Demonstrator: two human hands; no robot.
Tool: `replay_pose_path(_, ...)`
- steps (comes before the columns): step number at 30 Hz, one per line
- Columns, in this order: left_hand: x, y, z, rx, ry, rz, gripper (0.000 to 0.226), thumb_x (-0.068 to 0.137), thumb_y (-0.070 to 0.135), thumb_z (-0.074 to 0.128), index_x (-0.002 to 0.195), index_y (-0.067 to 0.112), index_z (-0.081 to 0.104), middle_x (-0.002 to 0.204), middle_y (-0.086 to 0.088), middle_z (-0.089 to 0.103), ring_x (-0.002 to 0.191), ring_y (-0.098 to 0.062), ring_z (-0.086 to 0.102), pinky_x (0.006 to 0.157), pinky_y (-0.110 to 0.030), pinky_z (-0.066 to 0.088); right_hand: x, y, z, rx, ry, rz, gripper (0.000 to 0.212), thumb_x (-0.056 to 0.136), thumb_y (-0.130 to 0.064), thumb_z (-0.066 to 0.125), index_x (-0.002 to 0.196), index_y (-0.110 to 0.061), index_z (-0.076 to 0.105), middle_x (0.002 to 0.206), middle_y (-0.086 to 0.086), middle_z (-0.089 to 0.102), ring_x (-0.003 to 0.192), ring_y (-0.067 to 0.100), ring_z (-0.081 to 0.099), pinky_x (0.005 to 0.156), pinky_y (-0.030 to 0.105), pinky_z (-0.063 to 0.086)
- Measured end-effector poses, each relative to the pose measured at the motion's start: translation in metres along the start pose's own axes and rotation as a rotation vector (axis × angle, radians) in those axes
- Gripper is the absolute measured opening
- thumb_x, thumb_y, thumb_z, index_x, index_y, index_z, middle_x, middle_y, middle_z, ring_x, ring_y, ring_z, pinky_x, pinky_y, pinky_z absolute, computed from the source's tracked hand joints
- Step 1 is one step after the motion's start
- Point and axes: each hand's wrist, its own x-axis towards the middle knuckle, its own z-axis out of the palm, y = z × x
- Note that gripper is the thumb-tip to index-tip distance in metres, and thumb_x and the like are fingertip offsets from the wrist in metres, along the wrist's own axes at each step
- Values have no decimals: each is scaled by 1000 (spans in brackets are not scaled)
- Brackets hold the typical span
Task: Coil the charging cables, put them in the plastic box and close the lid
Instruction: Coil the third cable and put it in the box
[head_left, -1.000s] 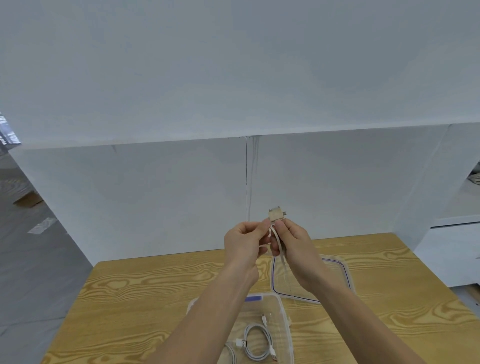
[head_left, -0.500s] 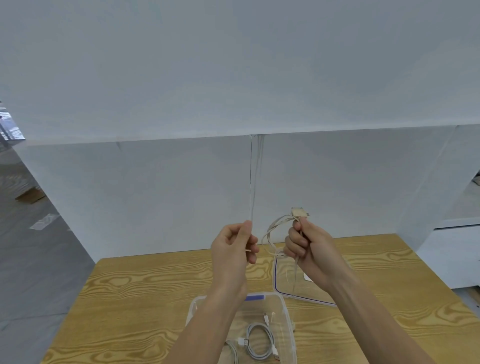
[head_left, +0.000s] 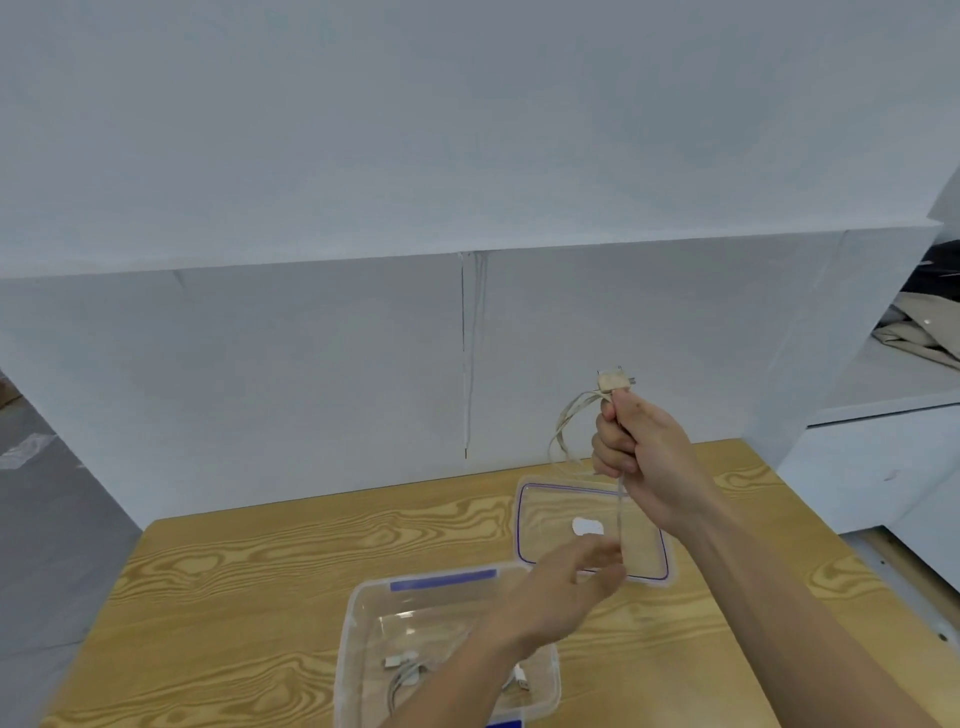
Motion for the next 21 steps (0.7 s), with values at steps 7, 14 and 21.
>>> replay_pose_path(7,-7,14,7,-293,3,172,26,97,26,47,83,18,67,92,-2,70,92,-11,65,87,-24,48,-11,-30,-13,157,-36,-36,30,100,-27,35,76,-14,47,53,-5,22,41,9,20,43,22,26)
replay_pose_path(14,-24,25,-40,-1231,-8,36,21,90,19,46,76,7,56,42,2,36,34,-9,35,36,-19,29,-16,-45,-13,245,-106,18,29,100,-26,34,77,-14,46,51,-6,25,38,8,22,43,22,28)
replay_pose_path(21,-43,33,-95,-1200,-6,-40,20,68,11,80,75,6,61,42,4,37,35,-10,39,33,-20,34,-13,-34,5,189,-97,-17,31,100,-26,33,74,-14,45,50,-6,23,40,8,18,41,22,27)
